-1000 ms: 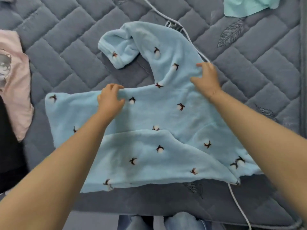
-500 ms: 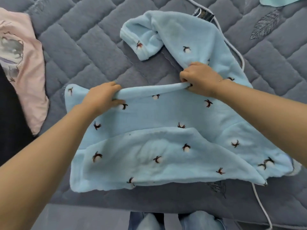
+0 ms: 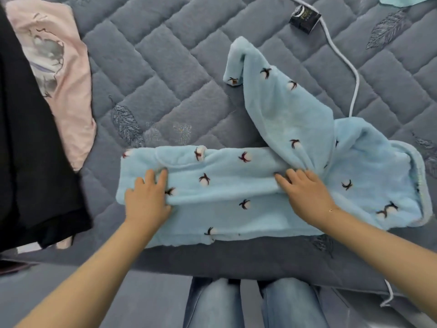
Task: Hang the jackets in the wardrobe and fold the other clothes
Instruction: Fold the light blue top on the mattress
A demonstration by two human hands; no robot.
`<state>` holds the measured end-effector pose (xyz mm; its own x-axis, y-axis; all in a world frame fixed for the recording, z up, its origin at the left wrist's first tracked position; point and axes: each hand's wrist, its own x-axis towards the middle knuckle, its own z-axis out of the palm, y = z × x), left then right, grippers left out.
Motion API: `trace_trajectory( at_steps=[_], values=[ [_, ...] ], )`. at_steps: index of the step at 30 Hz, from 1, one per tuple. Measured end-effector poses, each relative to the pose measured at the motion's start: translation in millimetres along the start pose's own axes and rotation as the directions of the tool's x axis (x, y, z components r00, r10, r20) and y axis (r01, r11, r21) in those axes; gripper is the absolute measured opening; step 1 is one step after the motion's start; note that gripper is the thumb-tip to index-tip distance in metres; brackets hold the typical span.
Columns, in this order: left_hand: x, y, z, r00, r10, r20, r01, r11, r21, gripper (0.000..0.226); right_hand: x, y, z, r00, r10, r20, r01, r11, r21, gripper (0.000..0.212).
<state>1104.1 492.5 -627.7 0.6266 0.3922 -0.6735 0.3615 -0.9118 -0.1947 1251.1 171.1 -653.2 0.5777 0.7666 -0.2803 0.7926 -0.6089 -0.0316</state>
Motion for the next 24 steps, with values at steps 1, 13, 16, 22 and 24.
trace_trajectory(
  at_steps=[1,13,16,22,24],
  values=[
    [3,-3,-1,0.998,-0.03,0.049,0.033,0.998,-0.059,0.08,2,-7,1,0.999,0.043,0.031,-0.043,0.999,0.012,0.051],
    [57,-60,-12,0.918,-0.339,-0.205,0.108,0.712,-0.694,0.059,66,-113,20,0.991,-0.068,0.112,0.033,0.956,0.29,0.062],
    [42,-16,25,0.904,-0.045,-0.425,-0.195,0.842,-0.504,0.054,74,-124,47,0.981,-0.018,0.195,-0.029,0.971,0.236,0.062],
    [45,5,74,0.969,-0.01,-0.248,-0.087,0.921,-0.379,0.062,75,-108,40,0.962,-0.142,0.234,0.041,0.919,0.391,0.063],
    [46,5,65,0.972,-0.013,-0.236,-0.1,0.883,-0.459,0.06,77,-93,15,0.982,-0.123,0.143,0.02,0.823,0.568,0.052]
  ],
)
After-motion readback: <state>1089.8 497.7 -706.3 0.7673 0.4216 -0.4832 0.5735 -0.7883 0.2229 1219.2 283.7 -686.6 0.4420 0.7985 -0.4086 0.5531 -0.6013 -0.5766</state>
